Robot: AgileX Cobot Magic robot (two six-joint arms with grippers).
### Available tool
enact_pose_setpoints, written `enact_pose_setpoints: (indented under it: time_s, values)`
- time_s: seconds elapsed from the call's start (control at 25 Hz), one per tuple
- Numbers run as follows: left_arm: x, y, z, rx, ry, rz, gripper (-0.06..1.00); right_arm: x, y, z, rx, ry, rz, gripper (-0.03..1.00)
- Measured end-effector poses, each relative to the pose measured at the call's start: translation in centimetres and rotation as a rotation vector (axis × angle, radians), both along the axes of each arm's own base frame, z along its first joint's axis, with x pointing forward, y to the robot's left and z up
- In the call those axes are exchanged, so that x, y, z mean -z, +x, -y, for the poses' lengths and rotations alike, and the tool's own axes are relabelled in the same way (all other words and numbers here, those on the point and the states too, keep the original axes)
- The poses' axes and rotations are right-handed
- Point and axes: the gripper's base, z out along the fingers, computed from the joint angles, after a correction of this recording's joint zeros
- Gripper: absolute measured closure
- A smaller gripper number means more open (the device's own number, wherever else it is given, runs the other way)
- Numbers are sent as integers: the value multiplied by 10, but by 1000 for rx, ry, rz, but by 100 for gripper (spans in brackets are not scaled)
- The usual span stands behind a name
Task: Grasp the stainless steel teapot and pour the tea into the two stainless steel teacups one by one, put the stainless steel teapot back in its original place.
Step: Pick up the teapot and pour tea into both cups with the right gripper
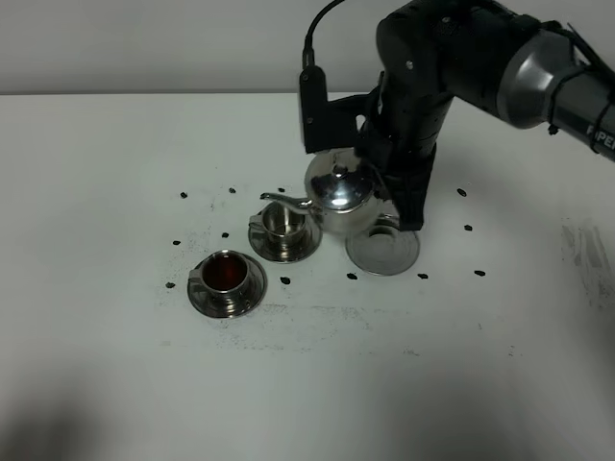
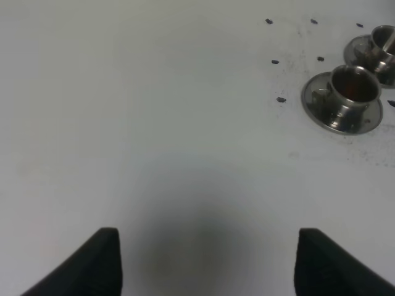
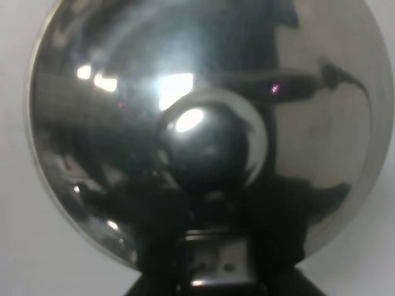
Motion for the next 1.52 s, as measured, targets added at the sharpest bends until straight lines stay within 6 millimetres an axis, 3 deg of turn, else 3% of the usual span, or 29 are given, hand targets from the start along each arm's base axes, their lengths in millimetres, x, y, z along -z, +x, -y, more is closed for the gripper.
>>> enact_pose_setpoints:
  time_s: [0.2, 0.52, 1.12, 1.52]
  values:
    - [0, 0, 0, 0, 0, 0, 37, 5, 33, 16, -17, -37, 53, 79]
    - [0, 0, 0, 0, 0, 0, 37, 23, 63, 3, -210, -107, 101, 79]
    - [0, 0, 0, 0, 0, 0, 37, 39, 85, 3, -372, -247, 168, 79]
    - [0, 0, 0, 0, 0, 0, 37, 41, 78, -13, -417, -292, 198, 79]
